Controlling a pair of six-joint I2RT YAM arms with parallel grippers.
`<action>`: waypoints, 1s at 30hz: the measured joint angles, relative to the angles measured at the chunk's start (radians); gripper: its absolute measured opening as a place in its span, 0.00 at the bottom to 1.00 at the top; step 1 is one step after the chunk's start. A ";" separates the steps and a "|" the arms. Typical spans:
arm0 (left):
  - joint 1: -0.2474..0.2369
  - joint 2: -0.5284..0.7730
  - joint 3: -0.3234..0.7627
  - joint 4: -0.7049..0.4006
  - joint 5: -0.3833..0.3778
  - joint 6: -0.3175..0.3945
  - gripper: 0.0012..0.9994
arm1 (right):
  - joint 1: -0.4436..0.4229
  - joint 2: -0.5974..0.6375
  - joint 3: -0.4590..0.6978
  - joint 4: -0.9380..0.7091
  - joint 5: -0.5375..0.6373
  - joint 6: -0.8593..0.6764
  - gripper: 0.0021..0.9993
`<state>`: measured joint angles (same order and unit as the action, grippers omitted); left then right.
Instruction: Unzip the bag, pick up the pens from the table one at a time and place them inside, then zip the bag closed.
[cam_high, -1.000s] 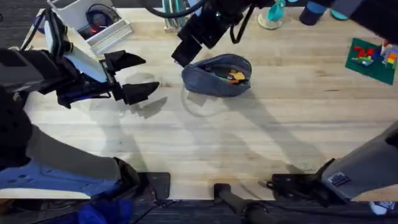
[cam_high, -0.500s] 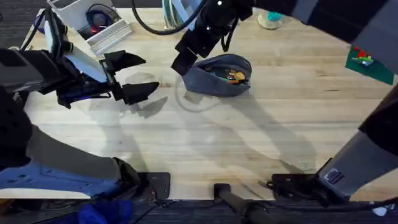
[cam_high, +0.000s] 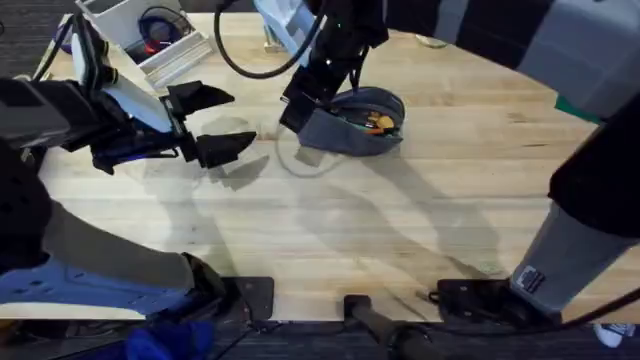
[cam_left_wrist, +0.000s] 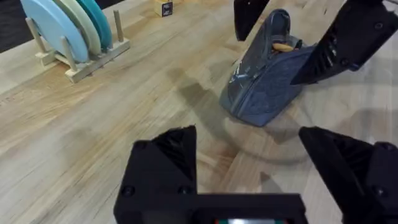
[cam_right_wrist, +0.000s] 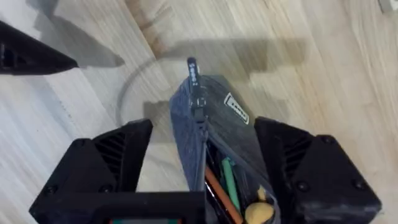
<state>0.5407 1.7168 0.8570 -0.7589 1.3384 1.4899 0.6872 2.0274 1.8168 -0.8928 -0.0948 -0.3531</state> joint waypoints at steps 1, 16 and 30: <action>0.000 0.000 0.000 0.000 0.000 0.000 0.99 | 0.000 0.000 0.000 0.002 -0.001 -0.004 1.00; 0.000 0.000 0.000 0.000 0.000 0.000 0.99 | 0.000 0.044 0.000 0.040 -0.018 -0.034 0.86; 0.000 0.000 0.000 0.000 0.000 0.000 0.99 | 0.000 0.044 0.000 0.041 -0.018 -0.039 0.47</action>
<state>0.5409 1.7168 0.8570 -0.7589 1.3384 1.4899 0.6872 2.0716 1.8168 -0.8520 -0.1131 -0.3921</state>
